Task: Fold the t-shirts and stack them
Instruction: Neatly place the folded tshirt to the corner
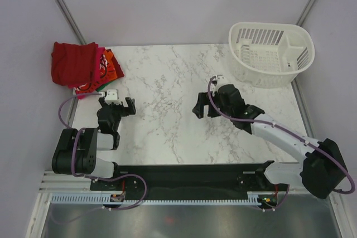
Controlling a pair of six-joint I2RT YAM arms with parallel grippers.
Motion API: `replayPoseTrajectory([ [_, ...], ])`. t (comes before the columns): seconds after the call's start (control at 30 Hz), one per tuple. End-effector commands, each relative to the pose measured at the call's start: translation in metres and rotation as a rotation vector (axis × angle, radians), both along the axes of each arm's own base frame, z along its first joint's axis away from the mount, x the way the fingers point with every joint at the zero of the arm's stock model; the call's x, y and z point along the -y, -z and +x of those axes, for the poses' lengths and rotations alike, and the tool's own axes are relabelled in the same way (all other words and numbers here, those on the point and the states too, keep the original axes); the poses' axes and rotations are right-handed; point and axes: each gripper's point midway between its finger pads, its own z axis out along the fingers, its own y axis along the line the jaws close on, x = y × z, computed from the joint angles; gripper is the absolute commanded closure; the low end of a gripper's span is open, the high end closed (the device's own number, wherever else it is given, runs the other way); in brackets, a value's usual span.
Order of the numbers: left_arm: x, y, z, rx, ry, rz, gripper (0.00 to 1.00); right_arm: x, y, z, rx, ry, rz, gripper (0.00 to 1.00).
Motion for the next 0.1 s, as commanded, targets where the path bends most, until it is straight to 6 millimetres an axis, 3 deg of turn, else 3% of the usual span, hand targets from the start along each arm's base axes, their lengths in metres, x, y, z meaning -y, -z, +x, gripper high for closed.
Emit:
replayPoseTrajectory([
  [0.0,-0.005,-0.018,0.008,0.063,-0.024,0.020,0.00,0.002,-0.014,0.032,0.062,0.084,-0.062,0.02],
  [0.07,-0.006,-0.018,0.008,0.065,-0.027,0.020,0.00,0.000,-0.025,0.043,0.099,0.127,-0.042,0.02],
])
